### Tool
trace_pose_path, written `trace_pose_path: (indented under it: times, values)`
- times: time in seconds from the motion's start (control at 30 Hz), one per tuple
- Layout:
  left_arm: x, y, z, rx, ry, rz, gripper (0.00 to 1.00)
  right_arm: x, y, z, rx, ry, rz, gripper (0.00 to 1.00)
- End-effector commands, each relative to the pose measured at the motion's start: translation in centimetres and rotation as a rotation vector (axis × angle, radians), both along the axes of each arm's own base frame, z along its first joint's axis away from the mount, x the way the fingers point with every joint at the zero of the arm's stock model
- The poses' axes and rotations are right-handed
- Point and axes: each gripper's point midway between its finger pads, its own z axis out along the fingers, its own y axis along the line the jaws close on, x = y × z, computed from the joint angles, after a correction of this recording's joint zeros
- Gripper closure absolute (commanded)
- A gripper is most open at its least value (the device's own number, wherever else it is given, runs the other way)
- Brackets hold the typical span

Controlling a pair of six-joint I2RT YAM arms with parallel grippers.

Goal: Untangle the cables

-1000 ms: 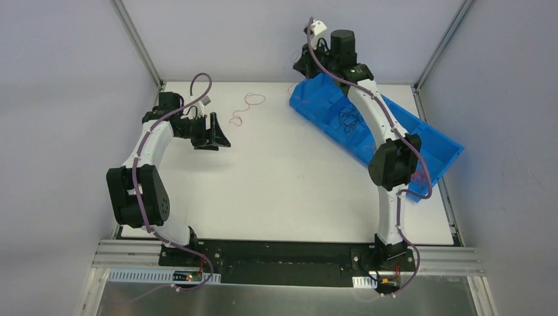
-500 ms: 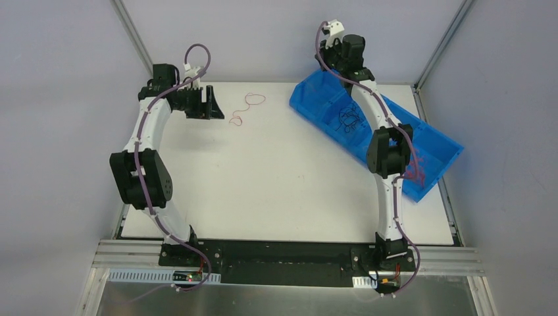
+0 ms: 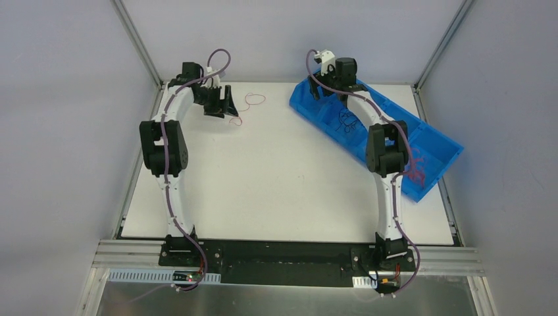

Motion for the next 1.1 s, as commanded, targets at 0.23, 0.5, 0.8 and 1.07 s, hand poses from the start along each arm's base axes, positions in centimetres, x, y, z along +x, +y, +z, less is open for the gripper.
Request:
trace_pose_path:
  times: [0.23,0.5,0.8,1.07]
  values:
    - [4.9,-3.7,-5.2,0.056,0.006,0.01,0.29,-7.3,0.4,13.4,0.166,-0.033,0.041,0.01]
    - [1.0,-9.6,-0.8,0.043,-0.101,-0.215,1.0,-10.9,1.3,14.5,0.273,0.075,0.072,0.01]
    - [-16.0,-9.1,7.2,0.039,-0.225,-0.466,1.0,-15.4,2.3,13.0,0.314,0.269,0.139,0.01]
    - [-19.7,-9.1,7.9,-0.011,-0.203,-0.467,0.96,-21.1,5.0,9.5,0.35,0.502,0.276,0.01]
